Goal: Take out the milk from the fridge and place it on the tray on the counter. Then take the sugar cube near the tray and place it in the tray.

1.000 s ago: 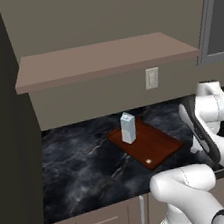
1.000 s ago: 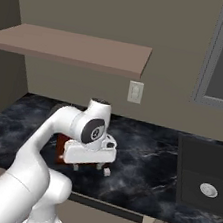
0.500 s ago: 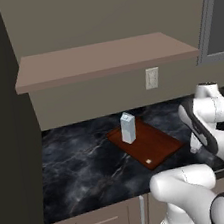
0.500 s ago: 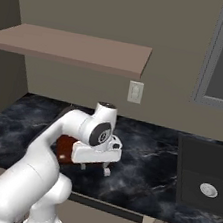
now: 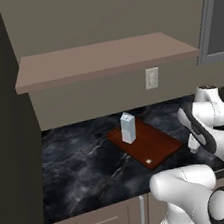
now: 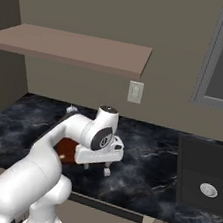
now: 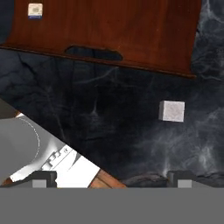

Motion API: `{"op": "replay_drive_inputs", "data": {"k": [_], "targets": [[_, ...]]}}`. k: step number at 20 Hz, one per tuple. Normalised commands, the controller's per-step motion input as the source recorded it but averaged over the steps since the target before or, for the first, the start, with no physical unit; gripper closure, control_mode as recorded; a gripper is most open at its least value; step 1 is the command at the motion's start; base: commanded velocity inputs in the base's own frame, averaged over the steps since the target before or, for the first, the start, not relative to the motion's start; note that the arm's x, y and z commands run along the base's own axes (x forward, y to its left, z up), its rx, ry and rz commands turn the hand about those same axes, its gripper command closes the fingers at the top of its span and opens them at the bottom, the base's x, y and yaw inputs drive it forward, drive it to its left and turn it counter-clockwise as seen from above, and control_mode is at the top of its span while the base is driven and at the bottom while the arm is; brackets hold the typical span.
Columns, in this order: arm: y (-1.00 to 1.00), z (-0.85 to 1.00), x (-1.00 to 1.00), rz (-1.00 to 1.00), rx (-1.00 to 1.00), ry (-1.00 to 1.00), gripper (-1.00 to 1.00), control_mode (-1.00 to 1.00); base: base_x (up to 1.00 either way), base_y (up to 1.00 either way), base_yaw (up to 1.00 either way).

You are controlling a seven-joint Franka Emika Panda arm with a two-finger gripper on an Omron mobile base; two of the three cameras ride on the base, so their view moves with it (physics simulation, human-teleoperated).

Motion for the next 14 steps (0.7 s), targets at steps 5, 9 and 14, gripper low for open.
{"op": "replay_drive_inputs", "data": {"k": [5, 9, 14], "targets": [[-0.02, -0.27, 0.18, -0.06, 0.00, -0.06, -1.00, -1.00, 0.00, 0.00, 0.00], [-0.05, -0.29, 0.15, -0.10, 0.00, -0.05, -1.00, -1.00, 0.00, 0.00, 0.00], [-0.25, -0.21, 0.14, -0.07, 0.00, -0.05, -1.00, -1.00, 0.00, 0.00, 0.00]]}}
